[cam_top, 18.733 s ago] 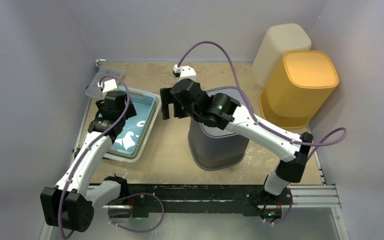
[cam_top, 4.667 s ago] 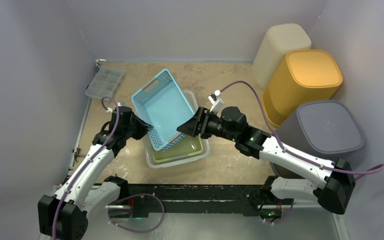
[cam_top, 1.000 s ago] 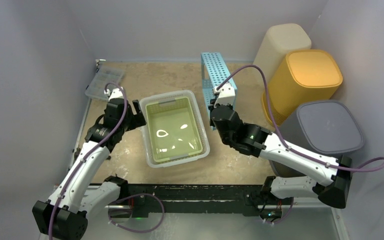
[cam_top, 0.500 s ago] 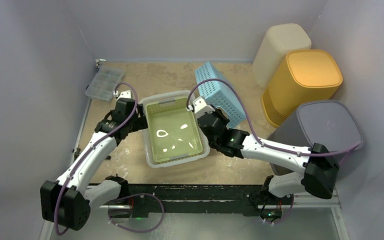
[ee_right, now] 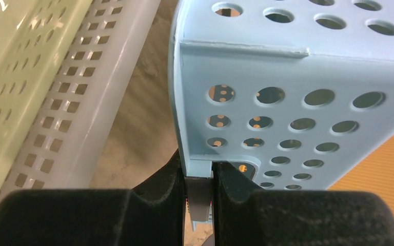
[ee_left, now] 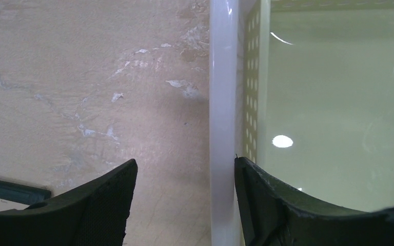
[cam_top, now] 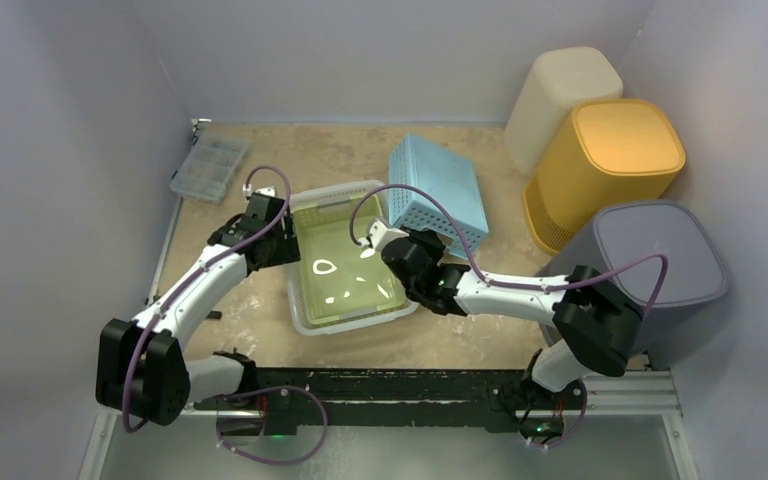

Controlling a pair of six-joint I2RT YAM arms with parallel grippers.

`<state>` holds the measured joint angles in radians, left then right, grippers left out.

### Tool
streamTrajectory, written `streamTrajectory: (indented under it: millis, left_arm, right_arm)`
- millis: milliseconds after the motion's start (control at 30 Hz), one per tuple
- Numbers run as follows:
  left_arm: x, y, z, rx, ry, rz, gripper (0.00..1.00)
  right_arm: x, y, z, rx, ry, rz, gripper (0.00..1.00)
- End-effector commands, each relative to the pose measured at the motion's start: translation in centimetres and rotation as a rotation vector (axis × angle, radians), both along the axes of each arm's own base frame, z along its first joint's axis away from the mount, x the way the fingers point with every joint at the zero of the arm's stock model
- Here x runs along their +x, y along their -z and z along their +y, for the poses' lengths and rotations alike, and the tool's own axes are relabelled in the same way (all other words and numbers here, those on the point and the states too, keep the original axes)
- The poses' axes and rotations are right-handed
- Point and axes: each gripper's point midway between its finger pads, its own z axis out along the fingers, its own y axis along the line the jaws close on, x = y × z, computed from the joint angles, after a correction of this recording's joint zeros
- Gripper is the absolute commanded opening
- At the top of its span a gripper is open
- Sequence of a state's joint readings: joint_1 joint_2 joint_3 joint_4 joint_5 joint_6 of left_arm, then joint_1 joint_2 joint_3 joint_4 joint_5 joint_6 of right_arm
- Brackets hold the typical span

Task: Turn the large container upside down
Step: Adjust the multiple containers at the center of the board.

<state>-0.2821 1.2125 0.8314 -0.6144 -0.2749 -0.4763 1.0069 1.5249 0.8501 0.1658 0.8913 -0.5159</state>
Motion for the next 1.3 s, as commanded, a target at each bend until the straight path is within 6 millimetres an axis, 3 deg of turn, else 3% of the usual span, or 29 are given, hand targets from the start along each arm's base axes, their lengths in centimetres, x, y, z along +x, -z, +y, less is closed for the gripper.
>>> streamTrajectory:
  millis: [0, 200, 667, 800, 1100, 1167, 1267]
  left_arm:
    - [0.1, 1.0, 0.9, 0.063, -0.022, 0.061, 0.64]
    - [0.0, 1.4, 2.3, 0.114, -0.075, 0.085, 0.55]
    - [0.1, 0.0, 6.1, 0.131, -0.211, 0.035, 0.52]
    - [0.1, -0.1, 6.4, 0.126, -0.224, 0.03, 0.52]
    - [0.2, -0.1, 6.2, 0.119, -0.21, 0.034, 0.52]
    - [0.2, -0.2, 6.2, 0.117, -0.209, 0.03, 0.52]
    - [0.3, -0.2, 6.0, 0.108, -0.203, 0.027, 0.52]
  right_arm:
    - [0.5, 0.4, 0.2, 0.022, -0.017, 0.009, 0.0]
    - [0.6, 1.2, -0.8, 0.033, 0.005, 0.036, 0.0]
    - [0.1, 5.3, -0.4, 0.04, 0.052, 0.195, 0.0]
    - [0.1, 5.4, -0.1, 0.07, 0.057, 0.208, 0.09]
    - [-0.7, 5.9, -0.1, 0.102, 0.073, 0.26, 0.17]
    - [-0.7, 5.6, 0.0, 0.127, 0.084, 0.256, 0.24]
    - [-1.0, 5.2, 0.3, 0.161, 0.077, 0.27, 0.25]
